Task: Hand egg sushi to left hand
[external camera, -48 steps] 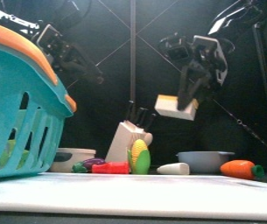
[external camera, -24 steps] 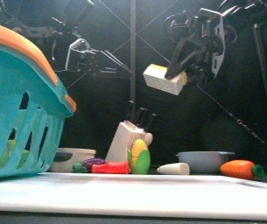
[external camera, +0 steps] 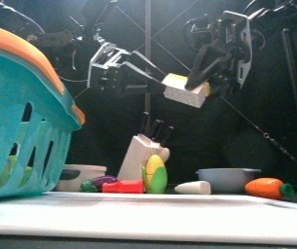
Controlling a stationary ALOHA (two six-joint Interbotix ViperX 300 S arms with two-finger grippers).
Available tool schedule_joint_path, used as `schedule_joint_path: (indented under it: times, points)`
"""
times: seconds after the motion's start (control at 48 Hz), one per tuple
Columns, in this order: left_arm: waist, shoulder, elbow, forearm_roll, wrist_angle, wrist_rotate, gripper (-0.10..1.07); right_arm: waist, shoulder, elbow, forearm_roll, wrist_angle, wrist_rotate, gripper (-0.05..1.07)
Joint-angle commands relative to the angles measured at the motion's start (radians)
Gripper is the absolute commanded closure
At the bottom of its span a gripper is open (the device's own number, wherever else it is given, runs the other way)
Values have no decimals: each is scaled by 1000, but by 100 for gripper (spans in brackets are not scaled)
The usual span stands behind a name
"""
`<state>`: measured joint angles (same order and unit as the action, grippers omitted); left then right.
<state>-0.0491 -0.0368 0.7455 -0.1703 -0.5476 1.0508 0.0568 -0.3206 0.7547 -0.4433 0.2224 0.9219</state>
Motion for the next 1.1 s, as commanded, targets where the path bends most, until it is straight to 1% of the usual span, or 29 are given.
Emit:
schedule_joint_path:
  times: [0.0,0.125,0.354,0.583,0.708,0.979,1.083]
  points:
    - [-14,5,-32,12,-11,28,-5,-2,-17,-15,0,-9,2,45]
    - [-23,35,-52,37,-11,94,-5,-2,-15,-17,2,-29,2,45]
    - [-21,63,-72,28,-20,189,-5,-2,-14,-12,2,-46,5,45]
    - [-11,69,-74,17,-34,235,-2,2,-15,-12,3,-48,5,45]
    - [-6,69,-74,15,-41,252,3,3,-14,-11,5,-48,5,45]
    - [-5,69,-71,12,-63,258,25,2,-14,-8,2,-48,5,45]
    - [-6,71,-69,12,-63,256,30,-3,-14,-5,3,-48,5,45]
